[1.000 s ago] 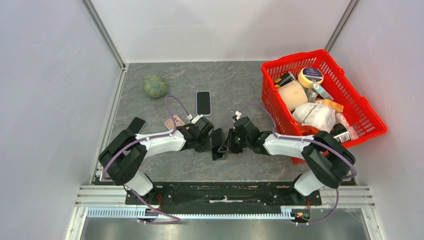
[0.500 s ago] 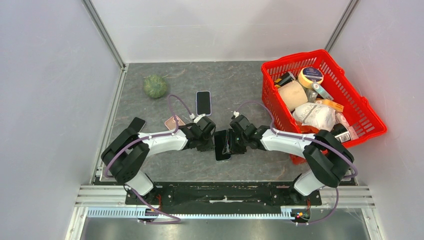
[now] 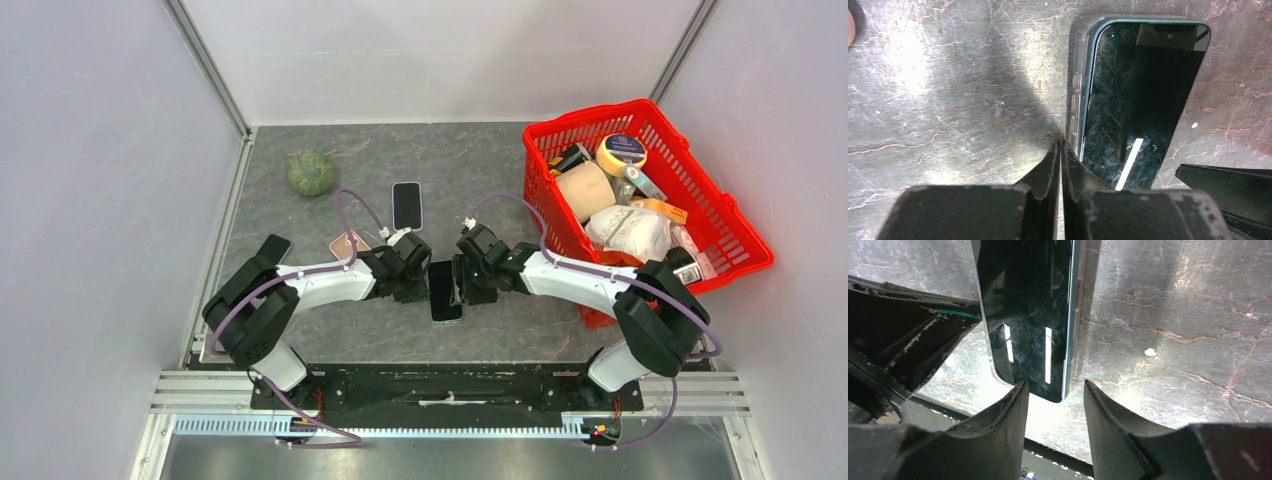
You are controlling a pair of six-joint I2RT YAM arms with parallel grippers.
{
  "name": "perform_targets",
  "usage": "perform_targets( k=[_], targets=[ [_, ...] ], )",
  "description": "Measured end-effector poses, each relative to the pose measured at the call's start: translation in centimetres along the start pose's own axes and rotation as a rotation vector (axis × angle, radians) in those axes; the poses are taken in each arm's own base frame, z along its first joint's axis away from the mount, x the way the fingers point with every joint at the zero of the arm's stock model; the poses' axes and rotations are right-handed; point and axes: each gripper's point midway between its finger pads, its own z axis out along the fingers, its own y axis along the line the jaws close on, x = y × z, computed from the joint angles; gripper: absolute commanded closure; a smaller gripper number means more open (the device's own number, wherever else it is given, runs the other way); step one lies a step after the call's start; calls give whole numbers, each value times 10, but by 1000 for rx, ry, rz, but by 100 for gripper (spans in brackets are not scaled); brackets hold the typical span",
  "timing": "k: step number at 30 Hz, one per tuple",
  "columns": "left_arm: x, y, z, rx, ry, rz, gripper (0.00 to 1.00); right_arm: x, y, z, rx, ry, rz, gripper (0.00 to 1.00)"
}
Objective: Put the phone into the phone case
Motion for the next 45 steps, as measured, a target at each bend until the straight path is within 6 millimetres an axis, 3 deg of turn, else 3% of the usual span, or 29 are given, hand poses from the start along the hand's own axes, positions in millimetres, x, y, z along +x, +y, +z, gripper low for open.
perform_targets(
  k=[16,26,29,38,45],
  targets=[
    [0,0,0,0,0,-2,93,20,2,9,27,46,-49,81],
    [0,0,1,1,2,-2,93,23,-1,14,88,47,-76,90],
    [0,0,1,1,2,-2,93,23,-2,14,106,45,-85,86],
    [-11,2,2,-47,-23,-8,92,14,0,7,131,-1,-107,52],
    [-32,7,9,-88,-42,-49,92,-36,-1,-5,112,-87,-38,50]
  ],
)
